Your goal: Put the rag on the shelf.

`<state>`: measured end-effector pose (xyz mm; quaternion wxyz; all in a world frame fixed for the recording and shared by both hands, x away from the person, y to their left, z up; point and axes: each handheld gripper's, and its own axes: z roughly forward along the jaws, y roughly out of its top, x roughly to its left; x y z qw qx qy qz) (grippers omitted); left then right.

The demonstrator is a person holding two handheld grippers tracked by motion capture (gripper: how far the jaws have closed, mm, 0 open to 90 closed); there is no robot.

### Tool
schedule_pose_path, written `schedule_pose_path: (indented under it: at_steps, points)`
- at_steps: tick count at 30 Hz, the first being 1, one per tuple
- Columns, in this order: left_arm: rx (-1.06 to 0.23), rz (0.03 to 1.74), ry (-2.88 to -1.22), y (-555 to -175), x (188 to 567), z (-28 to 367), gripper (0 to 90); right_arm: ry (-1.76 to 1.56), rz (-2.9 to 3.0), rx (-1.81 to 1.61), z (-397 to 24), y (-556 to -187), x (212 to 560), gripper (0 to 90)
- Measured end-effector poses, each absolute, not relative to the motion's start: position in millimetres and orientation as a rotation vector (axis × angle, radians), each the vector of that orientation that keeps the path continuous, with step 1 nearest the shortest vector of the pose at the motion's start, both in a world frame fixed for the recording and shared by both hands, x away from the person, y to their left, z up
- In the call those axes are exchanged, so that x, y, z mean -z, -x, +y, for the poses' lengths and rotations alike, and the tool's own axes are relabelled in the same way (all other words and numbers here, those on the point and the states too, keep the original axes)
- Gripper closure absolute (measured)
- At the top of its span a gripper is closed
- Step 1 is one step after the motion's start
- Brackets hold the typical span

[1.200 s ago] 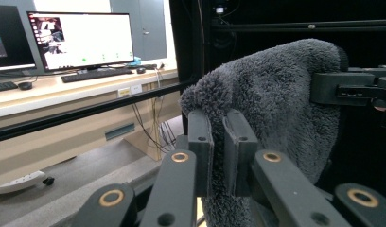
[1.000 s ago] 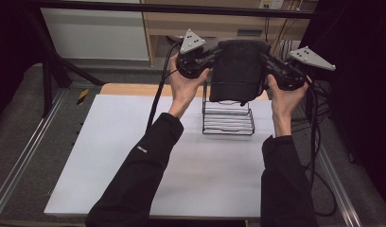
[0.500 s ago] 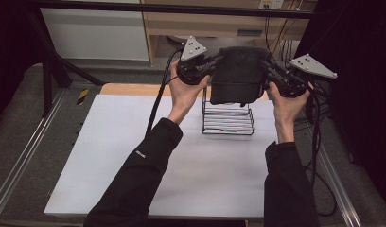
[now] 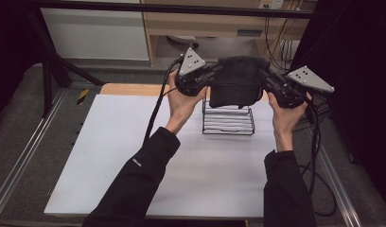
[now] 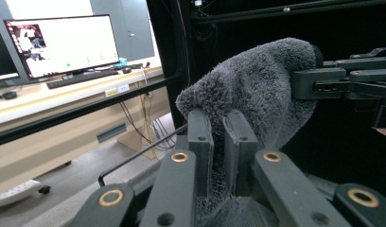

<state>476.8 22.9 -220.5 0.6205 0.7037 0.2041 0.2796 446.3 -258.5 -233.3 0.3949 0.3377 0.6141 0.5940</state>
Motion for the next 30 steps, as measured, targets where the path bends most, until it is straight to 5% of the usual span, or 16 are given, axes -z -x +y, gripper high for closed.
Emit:
schedule_pose_path:
  at_steps: [30]
  points:
    - [-0.649, 0.521, -1.778, -456, 276, 20, 79.9, -0.918, 1.649, -1.446, -257, -425, 285, 74.1]
